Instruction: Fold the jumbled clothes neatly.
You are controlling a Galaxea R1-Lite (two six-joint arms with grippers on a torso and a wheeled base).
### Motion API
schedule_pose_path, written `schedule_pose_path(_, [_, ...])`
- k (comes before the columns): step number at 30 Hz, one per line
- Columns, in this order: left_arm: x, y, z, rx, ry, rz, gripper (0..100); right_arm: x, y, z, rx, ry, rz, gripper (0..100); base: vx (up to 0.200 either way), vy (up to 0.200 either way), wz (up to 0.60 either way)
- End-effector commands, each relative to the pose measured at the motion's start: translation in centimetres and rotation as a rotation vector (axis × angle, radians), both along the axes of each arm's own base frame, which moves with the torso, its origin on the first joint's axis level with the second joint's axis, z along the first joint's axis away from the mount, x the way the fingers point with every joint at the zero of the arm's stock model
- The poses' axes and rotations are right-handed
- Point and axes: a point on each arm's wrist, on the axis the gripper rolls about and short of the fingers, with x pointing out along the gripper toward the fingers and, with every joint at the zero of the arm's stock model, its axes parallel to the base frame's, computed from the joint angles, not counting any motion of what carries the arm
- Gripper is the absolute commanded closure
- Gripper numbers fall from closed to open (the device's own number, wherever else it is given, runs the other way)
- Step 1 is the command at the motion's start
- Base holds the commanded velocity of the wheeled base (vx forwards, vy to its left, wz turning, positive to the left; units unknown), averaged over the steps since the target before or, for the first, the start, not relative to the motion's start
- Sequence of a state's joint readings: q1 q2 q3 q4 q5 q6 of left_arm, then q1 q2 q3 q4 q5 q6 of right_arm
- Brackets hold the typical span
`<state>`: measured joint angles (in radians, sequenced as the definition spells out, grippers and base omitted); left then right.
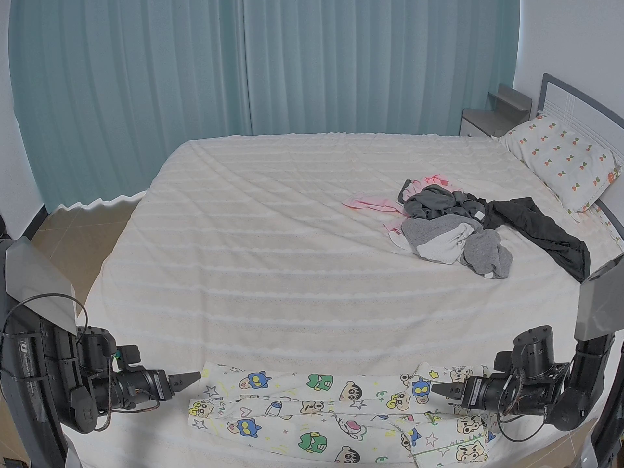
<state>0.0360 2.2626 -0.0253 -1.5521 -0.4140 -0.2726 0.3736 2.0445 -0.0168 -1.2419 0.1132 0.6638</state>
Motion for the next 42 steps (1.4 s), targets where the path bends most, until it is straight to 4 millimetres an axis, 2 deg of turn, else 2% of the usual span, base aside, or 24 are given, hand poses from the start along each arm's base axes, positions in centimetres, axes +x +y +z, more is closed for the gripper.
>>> schedule_pose_path(1, [1.5, -0.1, 0.2, -0.012, -0.049, 0.02, 0, -1.1, -0.3, 2.6, 0.136, -0.021, -0.053, 0, 0.0, 0.0, 0.0])
schedule_pose_path(4, [2.0, -0.7, -0.1, 0.003, -0.048, 0.014, 0, -1.2, -0.3, 2.8, 0.186, 0.001, -0.054, 0, 0.0, 0.0, 0.0])
schedule_pose_path(7, [1.7, -2.1, -0.8, 0.013, 0.016, -0.051, 0, -1.4, -0.4, 3.1, 0.206, 0.009, -0.049, 0, 0.0, 0.0, 0.0])
schedule_pose_path(10, [1.6, -3.1, -2.6, 0.081, 0.11, -0.13, 0, -1.5, -0.3, 3.2, 0.211, 0.007, -0.041, 0, 0.0, 0.0, 0.0])
schedule_pose_path(15, [2.3, -3.1, -4.6, 0.214, 0.156, -0.121, 0, -1.6, -0.2, 3.1, 0.207, 0.021, -0.036, 0, 0.0, 0.0, 0.0])
schedule_pose_path(29, [3.6, -6.5, -5.7, 0.275, 0.114, -0.194, 0, -1.7, -0.2, 3.0, 0.198, 0.034, -0.033, 0, 0.0, 0.0, 0.0])
schedule_pose_path(35, [3.5, -6.9, -5.9, 0.303, 0.12, -0.189, 0, -1.7, -0.2, 2.9, 0.195, 0.037, -0.032, 0, 0.0, 0.0, 0.0])
schedule_pose_path(36, [3.5, -6.9, -5.9, 0.303, 0.121, -0.188, 100, -1.7, -0.2, 2.9, 0.195, 0.037, -0.032, 0, 0.0, 0.0, 0.0])
schedule_pose_path(42, [3.0, -6.8, -5.7, 0.303, 0.129, -0.19, 100, -1.7, -0.2, 2.7, 0.193, 0.045, -0.032, 0, 0.0, 0.0, 0.0])
